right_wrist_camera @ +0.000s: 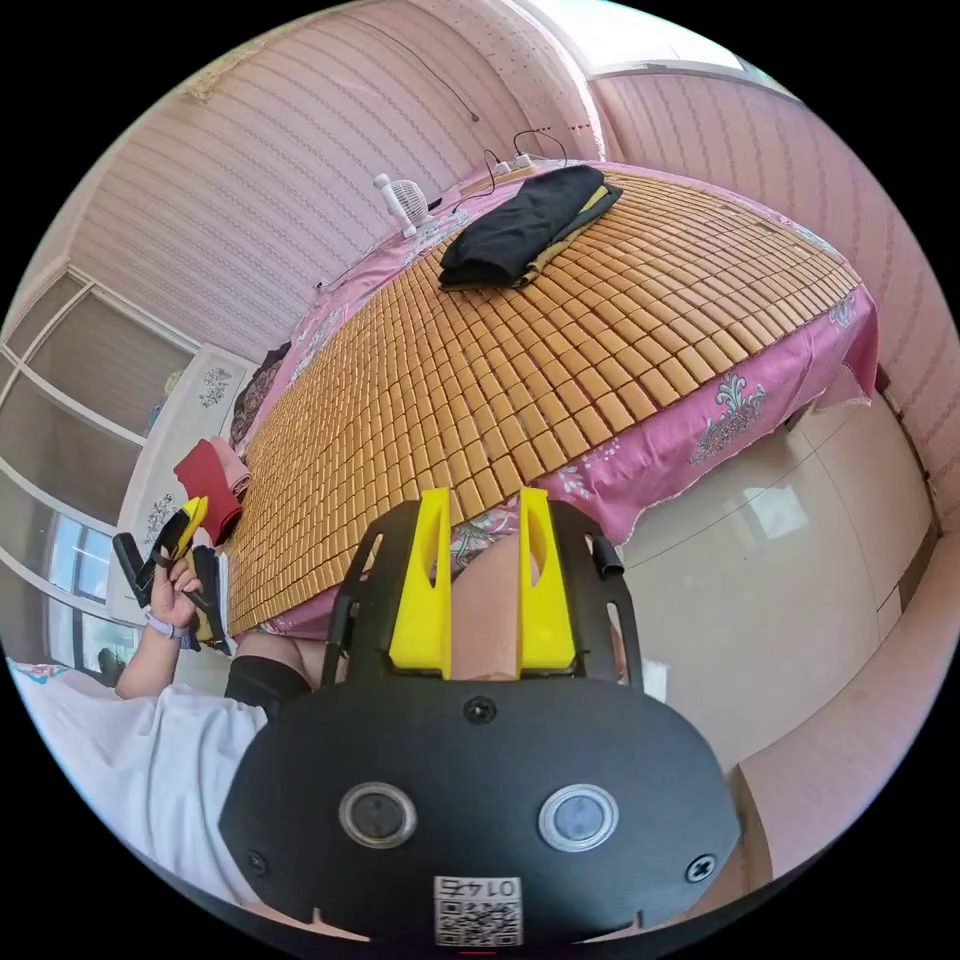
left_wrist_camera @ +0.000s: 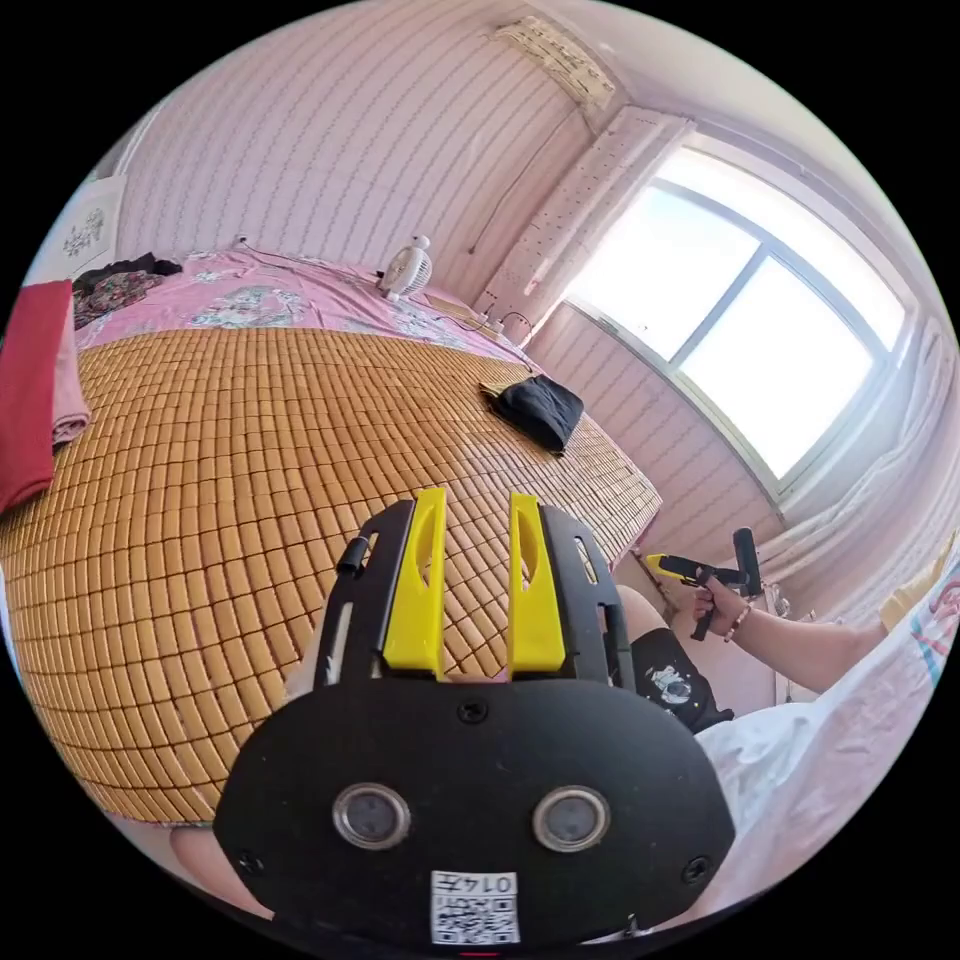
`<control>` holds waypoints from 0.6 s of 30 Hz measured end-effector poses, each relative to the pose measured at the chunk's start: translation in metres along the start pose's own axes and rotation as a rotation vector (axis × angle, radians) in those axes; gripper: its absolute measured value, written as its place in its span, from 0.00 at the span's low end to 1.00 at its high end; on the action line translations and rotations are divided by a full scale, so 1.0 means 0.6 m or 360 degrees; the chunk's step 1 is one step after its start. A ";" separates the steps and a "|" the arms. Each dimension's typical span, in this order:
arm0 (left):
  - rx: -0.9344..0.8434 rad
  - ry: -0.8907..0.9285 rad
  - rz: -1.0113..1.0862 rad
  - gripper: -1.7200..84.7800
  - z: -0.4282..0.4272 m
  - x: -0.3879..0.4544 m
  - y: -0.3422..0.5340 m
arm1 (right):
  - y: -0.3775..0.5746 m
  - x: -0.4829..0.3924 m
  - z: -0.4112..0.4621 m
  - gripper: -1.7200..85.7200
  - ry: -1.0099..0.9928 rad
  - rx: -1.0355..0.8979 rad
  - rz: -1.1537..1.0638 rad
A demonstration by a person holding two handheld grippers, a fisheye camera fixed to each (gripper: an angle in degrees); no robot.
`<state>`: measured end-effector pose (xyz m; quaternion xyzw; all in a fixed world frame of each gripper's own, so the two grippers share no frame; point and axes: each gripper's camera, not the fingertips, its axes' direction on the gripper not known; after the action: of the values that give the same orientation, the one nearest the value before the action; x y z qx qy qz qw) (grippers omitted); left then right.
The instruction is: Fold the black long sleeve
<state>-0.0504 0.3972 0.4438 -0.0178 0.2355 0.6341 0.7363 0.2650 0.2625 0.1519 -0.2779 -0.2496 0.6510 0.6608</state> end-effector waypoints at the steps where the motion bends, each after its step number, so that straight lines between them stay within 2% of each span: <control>1: -0.0050 0.0025 0.0040 0.13 0.028 0.011 -0.028 | -0.002 -0.001 0.006 0.14 -0.0021 0.0011 -0.0004; 5: -0.0279 -0.0046 0.0247 0.14 0.136 0.056 -0.128 | -0.033 -0.019 0.031 0.14 -0.0051 0.0009 -0.0110; 8: -0.0412 -0.0070 0.0321 0.14 0.219 0.078 -0.196 | -0.083 -0.055 0.054 0.13 -0.0003 -0.0009 -0.0327; 14: -0.0547 -0.0105 0.0594 0.13 0.383 0.135 -0.328 | -0.211 -0.114 0.081 0.12 0.0241 0.0183 -0.0575; 18: -0.0592 -0.0113 0.0716 0.13 0.489 0.161 -0.395 | -0.311 -0.112 0.139 0.15 0.0383 0.0117 -0.0635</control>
<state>0.2763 0.5358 0.6041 -0.0778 0.0874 0.8138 0.5692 0.3399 0.1993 0.3433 -0.2744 -0.1952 0.4784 0.8110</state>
